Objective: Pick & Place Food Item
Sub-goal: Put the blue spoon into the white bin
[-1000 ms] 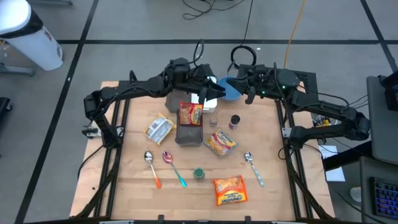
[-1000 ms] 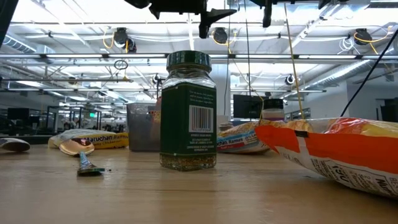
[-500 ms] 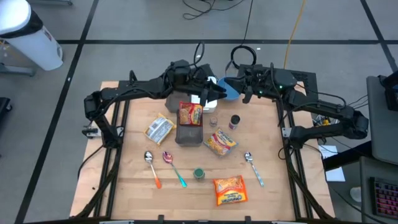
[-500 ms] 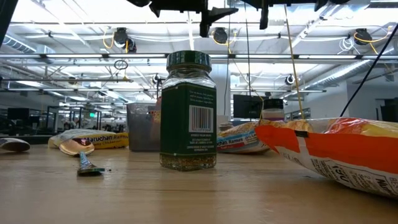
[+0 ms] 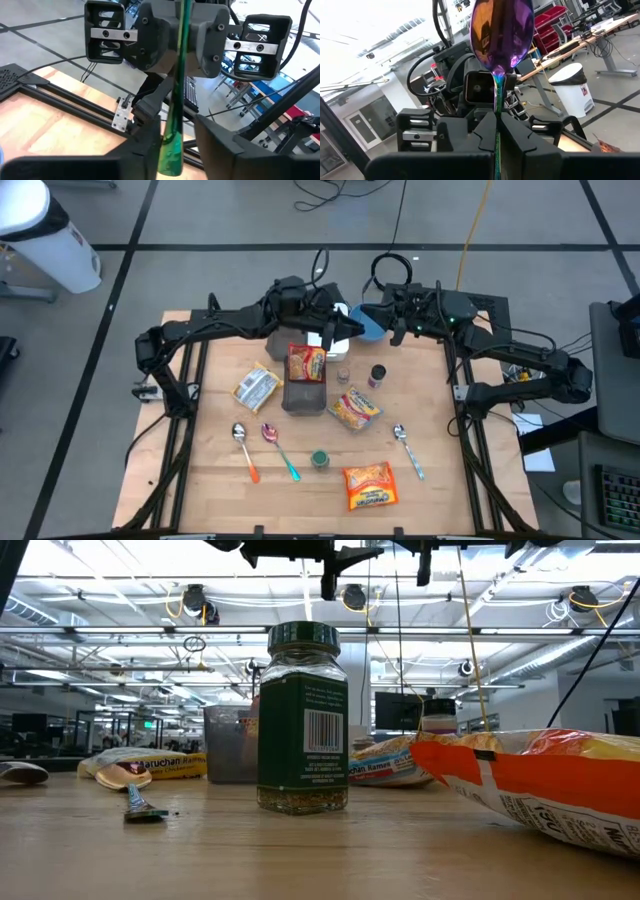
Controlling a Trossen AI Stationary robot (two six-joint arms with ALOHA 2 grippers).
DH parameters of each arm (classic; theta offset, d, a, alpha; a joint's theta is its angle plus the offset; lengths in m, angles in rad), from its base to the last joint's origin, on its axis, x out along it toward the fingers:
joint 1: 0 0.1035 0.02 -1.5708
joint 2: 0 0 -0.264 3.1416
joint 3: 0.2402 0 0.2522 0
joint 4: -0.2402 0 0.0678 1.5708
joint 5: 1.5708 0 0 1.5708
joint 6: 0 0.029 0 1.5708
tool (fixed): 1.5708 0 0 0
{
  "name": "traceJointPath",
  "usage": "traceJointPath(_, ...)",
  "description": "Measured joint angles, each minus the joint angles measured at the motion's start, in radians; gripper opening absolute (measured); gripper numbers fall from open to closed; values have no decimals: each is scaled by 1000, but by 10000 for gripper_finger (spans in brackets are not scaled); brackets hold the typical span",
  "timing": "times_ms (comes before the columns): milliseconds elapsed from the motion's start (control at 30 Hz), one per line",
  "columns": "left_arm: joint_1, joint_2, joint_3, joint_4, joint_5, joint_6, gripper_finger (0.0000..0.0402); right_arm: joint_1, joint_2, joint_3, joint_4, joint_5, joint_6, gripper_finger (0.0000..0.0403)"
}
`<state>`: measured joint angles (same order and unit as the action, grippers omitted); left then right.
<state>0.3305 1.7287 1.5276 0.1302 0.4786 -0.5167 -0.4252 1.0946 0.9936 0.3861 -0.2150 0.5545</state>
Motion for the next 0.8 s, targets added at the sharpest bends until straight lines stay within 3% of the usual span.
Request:
traceJointPath(233, 2, 0, 0, -1, 0, 17, 47, 0, 0, 0, -1, -2, 0, 0)
traceJointPath(500, 2, 0, 0, -1, 0, 30, 60, 0, 0, 0, -1, -2, -3, 0)
traceJointPath(800, 2, 0, 0, 0, 0, 40, 45, 0, 0, 0, -1, 0, -7, 0)
